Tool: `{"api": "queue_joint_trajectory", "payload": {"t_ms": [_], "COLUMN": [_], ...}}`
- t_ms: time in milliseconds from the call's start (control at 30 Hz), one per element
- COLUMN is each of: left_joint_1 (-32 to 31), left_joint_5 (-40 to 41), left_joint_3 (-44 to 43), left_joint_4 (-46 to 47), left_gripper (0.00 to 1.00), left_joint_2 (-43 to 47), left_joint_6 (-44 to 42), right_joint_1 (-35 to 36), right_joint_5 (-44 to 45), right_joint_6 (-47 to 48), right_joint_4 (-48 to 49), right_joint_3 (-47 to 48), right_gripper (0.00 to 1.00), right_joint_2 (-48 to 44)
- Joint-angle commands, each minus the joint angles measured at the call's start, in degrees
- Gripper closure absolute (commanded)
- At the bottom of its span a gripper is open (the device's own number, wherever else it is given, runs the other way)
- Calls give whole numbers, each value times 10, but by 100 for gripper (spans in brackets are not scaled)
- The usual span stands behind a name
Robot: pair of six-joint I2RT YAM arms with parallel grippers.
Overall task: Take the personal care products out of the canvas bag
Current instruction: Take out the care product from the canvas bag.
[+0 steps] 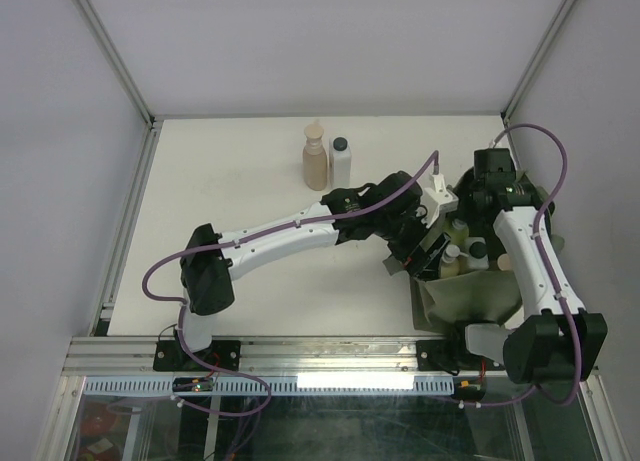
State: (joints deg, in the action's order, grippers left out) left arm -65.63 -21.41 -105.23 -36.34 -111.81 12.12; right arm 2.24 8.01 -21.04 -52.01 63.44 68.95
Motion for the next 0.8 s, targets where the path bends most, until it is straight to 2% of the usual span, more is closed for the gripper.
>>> {"api": "queue_joint_trajectory", "payload": {"t_ms": [0,100,167,200,267,333,767], "left_joint_1": [-8,-10,-10,-11,-12,-12,-11], "left_joint_5": [-76,-86,-92,-96,-102,-95,-100], "left_joint_3": [-44,-66,-71,-74,-81,-82,-94], "left_joint_4": [-34,-45,-47,-47,-47,-47,-47], "left_gripper": [1,1,1,1,1,1,1], "left_joint_2": [-28,-44,-53,-58,-65,-67,-83], "left_joint_6": [-47,-54,-54,-53,-53,-53,-47], "right_joint_1": [-6,-6,-6,-6,-6,-5,-3], "right_joint_5": [-23,-33,-35,-39,-49,-52,-63], "right_joint_6": [33,62,73,79,86,87,65], "right_joint_4": [65,59,39,33,31,20,-61], "right_joint_3": [3,15,31,36,35,36,46], "right_gripper": [100,99,92,87,67,56,42], "right_joint_2": [25,53,74,78,76,70,22]}}
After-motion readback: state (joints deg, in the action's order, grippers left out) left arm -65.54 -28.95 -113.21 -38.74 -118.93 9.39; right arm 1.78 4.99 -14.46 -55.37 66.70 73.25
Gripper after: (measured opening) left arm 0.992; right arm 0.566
